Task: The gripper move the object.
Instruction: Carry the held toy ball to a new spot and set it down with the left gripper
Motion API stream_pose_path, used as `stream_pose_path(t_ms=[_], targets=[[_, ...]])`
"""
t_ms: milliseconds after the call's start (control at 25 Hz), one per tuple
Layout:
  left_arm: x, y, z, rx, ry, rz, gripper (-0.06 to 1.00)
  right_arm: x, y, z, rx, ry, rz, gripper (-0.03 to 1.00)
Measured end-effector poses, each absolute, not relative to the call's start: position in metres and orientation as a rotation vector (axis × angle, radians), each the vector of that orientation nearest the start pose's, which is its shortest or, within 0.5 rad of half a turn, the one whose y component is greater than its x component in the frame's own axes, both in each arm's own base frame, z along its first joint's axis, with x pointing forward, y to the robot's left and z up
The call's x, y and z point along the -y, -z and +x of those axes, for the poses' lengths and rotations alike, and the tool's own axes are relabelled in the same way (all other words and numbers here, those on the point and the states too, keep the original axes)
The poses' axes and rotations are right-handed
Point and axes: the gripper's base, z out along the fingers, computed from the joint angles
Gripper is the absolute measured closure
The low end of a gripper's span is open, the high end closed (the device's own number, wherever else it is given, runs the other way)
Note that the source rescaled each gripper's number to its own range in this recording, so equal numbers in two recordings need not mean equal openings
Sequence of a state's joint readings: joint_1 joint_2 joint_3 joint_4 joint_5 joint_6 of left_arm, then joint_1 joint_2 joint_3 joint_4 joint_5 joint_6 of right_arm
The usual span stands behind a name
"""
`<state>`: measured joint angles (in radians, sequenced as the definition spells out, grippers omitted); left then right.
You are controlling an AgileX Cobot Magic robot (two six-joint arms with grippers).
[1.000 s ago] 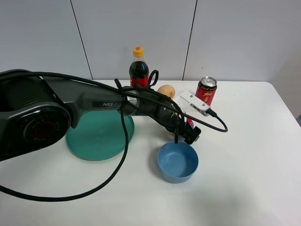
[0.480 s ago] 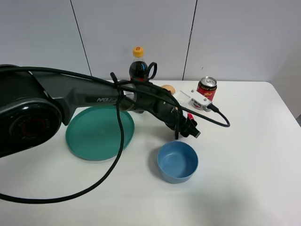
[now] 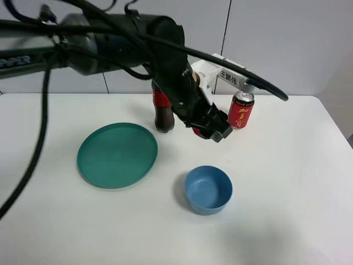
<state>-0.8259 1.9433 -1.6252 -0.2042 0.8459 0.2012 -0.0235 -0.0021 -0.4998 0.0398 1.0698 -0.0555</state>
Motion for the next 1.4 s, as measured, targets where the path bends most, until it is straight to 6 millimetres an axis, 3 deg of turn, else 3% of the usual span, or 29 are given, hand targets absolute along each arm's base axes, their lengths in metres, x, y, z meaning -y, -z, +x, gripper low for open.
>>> stream_pose_path(t_ms=[240,480,720,880,1160,1400], targets=[[0.292,-0.28,0.265,-2.497,0.435,1.19,0.88,-0.003,-0.277,-0.006,-2.051,0.001,-0.035,-0.03],[0.232,-0.27,0.269,-2.516,0.368,0.998,0.88,-0.003,-0.277,-0.006,-2.051,0.001,-0.035,-0.03],[0.167,-0.233,0.286,-2.485,0.238,0.763,0.88,-0.003,-0.277,-0.006,-2.051,0.001,-0.035,-0.03],[0.139,-0.203,0.292,-2.439,0.167,0.675,0.88,-0.003,-0.277,-0.006,-2.051,0.001,-0.035,-0.03],[0.116,-0.162,0.296,-2.382,0.121,0.586,0.88,-0.003,-0.277,-0.006,-2.051,0.001,-0.035,-0.03],[0.117,-0.127,0.303,-2.379,0.11,0.58,0.88,-0.003,-0.277,-0.006,-2.051,0.001,-0.035,-0.03]])
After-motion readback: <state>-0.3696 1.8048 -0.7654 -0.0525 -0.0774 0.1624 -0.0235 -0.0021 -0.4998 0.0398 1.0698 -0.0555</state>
